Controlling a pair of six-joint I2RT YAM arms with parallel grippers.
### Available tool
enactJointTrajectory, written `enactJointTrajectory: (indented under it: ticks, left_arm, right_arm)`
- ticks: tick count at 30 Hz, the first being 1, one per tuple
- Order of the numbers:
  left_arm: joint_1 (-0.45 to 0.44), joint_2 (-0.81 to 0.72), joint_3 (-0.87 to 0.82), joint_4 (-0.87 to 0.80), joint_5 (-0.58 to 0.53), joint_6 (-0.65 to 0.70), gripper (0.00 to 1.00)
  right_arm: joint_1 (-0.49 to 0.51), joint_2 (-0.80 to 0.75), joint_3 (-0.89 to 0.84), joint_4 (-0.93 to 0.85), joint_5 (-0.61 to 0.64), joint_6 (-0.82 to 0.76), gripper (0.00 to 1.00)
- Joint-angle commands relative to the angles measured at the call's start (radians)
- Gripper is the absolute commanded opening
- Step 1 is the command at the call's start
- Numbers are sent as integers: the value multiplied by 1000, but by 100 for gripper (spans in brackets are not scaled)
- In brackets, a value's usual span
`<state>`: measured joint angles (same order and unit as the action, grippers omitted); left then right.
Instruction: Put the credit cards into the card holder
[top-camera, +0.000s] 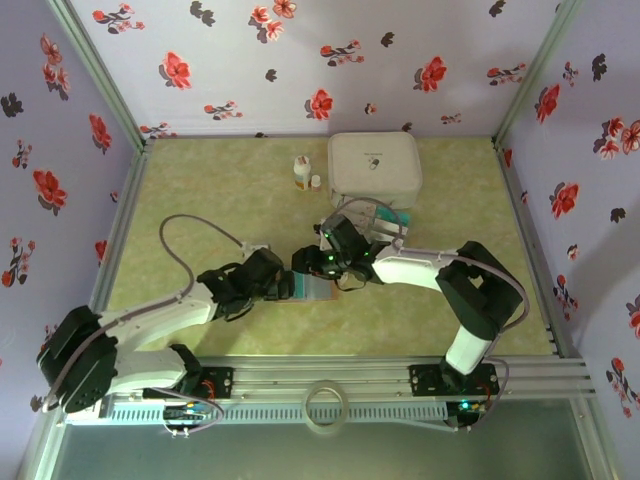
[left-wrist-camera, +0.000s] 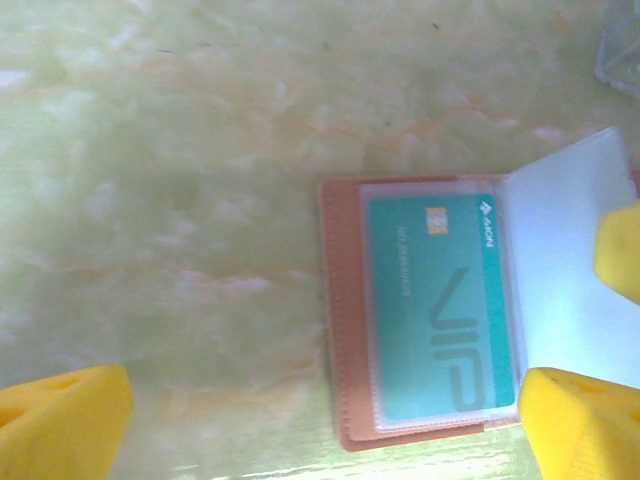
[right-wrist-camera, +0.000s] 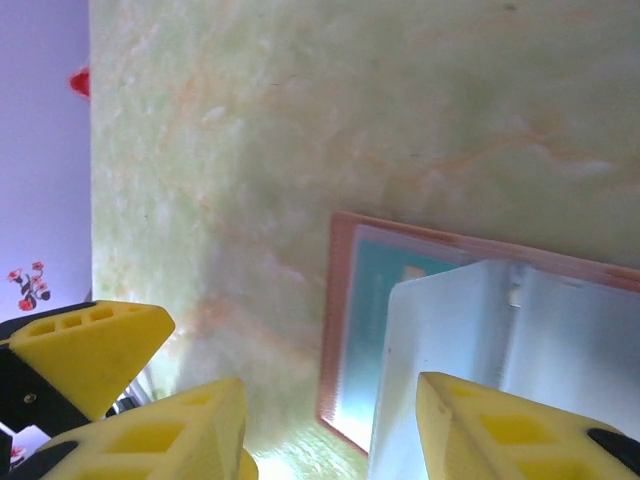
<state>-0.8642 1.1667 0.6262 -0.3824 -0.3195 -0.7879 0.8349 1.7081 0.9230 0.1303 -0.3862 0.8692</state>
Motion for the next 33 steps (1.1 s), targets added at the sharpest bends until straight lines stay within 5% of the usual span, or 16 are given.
enactJointTrajectory:
  ticks: [1,12,21,28,33]
  left_arm:
    - [32,-69,-25,-67,-45,-21,100]
    - [98,-186,-68,-124,-46,-19,100]
    - [105,-127,-76,-82,-18,-5,100]
    - [105,-2,-14,-29,24,23,100]
    - [105,73,39,-28,34,29,100]
  right_arm:
    - [23,47,54,-12,5,18,48]
    - [46,203,157,28,-3,45,48]
    - [18,77,148,-47,13,-6,48]
    - [-92,-131,99,-280,136,-152,48]
    - [-178,-223,146,-597,339,-384,48]
